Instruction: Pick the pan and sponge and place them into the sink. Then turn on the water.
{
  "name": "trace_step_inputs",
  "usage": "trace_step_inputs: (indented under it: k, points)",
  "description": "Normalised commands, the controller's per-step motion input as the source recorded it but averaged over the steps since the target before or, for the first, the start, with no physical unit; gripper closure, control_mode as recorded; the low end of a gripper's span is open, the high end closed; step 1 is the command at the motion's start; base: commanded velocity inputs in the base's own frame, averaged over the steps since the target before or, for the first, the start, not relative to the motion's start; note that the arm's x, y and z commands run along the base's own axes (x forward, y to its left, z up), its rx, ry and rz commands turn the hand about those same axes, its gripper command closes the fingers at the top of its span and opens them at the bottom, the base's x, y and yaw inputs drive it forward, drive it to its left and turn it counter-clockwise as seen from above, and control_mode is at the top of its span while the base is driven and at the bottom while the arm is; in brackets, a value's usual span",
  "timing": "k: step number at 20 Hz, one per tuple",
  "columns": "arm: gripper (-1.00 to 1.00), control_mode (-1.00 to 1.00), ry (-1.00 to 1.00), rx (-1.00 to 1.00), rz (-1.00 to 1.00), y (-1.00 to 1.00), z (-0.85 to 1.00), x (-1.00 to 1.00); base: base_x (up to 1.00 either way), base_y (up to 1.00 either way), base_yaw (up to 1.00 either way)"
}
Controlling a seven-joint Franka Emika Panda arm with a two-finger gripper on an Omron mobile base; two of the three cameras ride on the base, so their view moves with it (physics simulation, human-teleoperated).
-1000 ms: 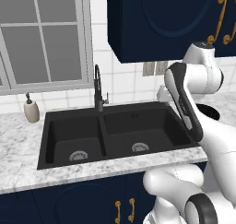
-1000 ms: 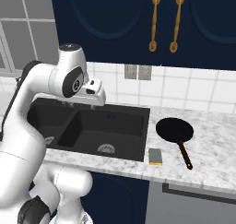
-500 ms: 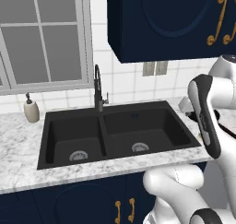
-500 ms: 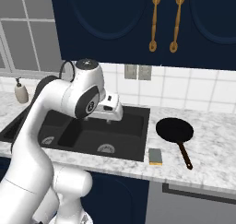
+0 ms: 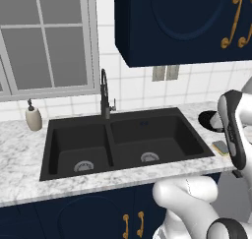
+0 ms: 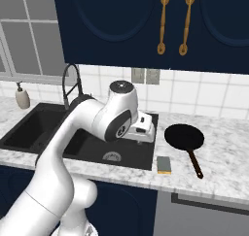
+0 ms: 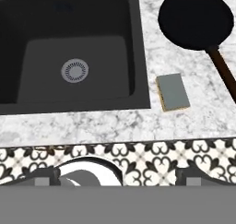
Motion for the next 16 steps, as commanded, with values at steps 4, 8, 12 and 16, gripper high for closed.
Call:
trace_step_inputs:
  k: [4, 8, 12, 16]
  points:
    - [-1.0, -1.0, 0.02, 0.0, -0.06, -0.74, -0.49, 0.0, 0.0, 0.0, 0.0]
    - [-1.0, -1.0, 0.06, 0.0, -0.04, -0.61, -0.42, 0.0, 0.0, 0.0, 0.0]
    - [-1.0, -1.0, 0.07, 0.0, -0.06, -0.62, -0.4, 0.06, 0.0, 0.0, 0.0]
    - [-1.0, -1.0, 0.04, 0.0, -0.07, -0.74, -0.25, 0.17, 0.0, 0.0, 0.0]
